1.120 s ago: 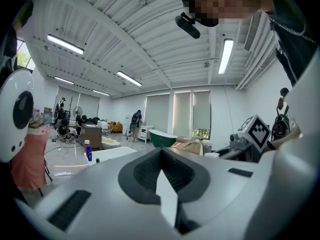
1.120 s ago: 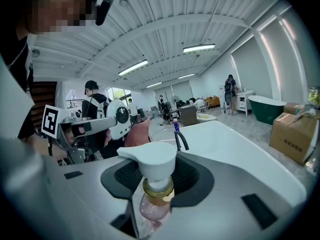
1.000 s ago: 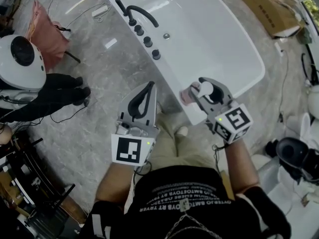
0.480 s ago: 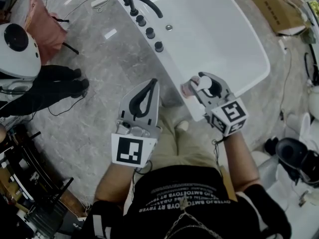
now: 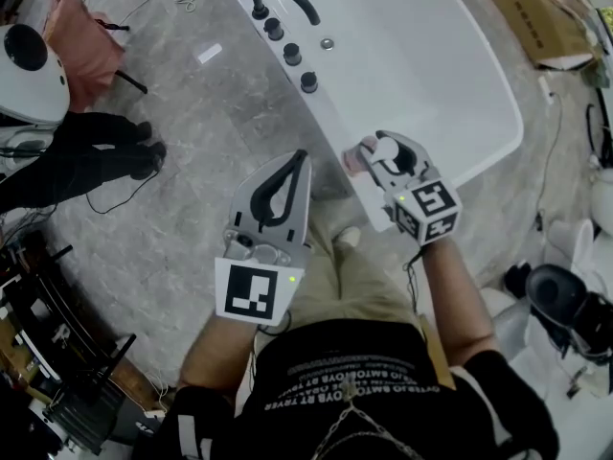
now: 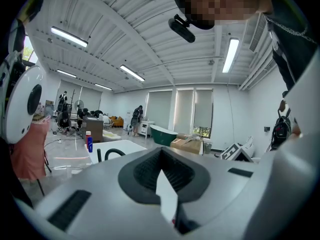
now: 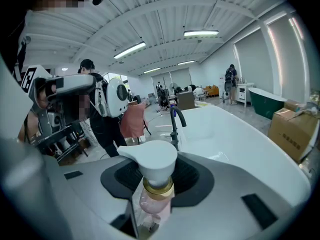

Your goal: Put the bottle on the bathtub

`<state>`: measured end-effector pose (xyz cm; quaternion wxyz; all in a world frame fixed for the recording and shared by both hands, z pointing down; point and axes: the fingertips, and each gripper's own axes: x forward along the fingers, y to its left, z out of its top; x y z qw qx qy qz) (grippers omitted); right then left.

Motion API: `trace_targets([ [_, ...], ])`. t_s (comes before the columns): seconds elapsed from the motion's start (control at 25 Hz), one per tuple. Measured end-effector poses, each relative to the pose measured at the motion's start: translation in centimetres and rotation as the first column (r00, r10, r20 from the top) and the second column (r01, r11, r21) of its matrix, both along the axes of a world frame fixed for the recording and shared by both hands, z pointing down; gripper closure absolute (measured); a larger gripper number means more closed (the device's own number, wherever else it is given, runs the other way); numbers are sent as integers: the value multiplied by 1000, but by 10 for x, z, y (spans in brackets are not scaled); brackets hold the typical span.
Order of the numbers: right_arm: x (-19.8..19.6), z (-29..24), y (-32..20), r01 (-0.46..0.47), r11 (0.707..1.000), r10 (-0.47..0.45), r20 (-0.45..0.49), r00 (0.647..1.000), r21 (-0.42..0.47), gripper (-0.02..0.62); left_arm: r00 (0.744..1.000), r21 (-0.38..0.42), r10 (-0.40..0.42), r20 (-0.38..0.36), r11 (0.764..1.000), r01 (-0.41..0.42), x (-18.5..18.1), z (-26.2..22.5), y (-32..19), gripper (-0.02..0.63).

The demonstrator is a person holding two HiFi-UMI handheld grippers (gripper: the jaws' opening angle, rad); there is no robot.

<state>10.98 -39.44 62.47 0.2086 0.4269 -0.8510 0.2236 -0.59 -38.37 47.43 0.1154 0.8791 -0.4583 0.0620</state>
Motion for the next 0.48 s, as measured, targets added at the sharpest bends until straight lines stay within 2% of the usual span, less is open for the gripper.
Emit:
trace_targets([
  [0.48,-6,46,-27,-1,1000,1,-44,999,-4,454,1000,-26,-9,-6,1000,9,-2,10,-8,611],
])
